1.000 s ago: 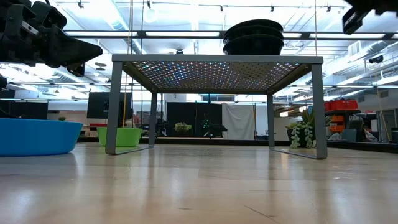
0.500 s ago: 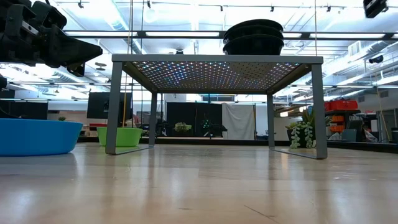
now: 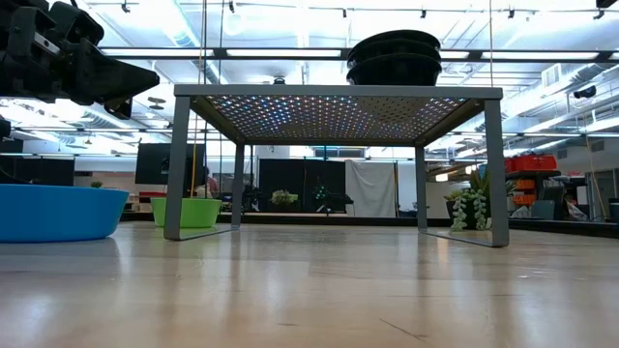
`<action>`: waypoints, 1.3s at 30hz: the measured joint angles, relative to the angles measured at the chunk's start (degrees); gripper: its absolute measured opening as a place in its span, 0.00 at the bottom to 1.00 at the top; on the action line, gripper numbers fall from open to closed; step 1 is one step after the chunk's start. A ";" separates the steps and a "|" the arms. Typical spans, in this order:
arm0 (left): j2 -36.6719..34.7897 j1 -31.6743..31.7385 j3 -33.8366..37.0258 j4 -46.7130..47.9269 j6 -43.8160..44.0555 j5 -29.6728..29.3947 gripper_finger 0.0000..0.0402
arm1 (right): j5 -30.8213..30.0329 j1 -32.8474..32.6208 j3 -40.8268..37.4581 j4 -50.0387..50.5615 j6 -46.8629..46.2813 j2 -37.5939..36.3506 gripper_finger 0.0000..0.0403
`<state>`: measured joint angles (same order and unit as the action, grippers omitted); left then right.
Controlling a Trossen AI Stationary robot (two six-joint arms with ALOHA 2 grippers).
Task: Pick & Place Mini bowls
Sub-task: Put the light green plastic bowl on the shelf
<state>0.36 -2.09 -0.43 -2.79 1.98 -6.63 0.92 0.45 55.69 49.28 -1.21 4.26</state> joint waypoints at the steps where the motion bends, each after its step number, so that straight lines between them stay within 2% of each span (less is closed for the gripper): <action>1: -0.01 -0.02 0.01 -0.01 0.00 0.00 0.11 | -0.01 -0.87 0.45 0.56 -0.30 -0.03 0.00; 8: 0.00 -0.02 0.00 -0.02 0.00 0.00 0.11 | -4.65 -6.11 1.37 4.89 -0.39 -0.03 0.00; 17: 0.00 -0.02 0.00 -0.02 0.00 0.00 0.11 | -7.24 -8.08 1.37 5.26 1.68 -0.03 0.00; 25: 0.00 -0.02 0.00 0.00 0.00 0.02 0.11 | -7.48 -5.81 1.35 5.28 2.62 -0.03 0.00; 39: -0.01 0.00 0.01 -0.02 0.00 0.00 0.11 | -3.90 -0.94 1.30 7.92 1.71 -0.03 0.00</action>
<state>0.35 -2.09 -0.41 -2.81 1.98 -6.63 -2.98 -0.49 56.99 57.20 0.49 4.23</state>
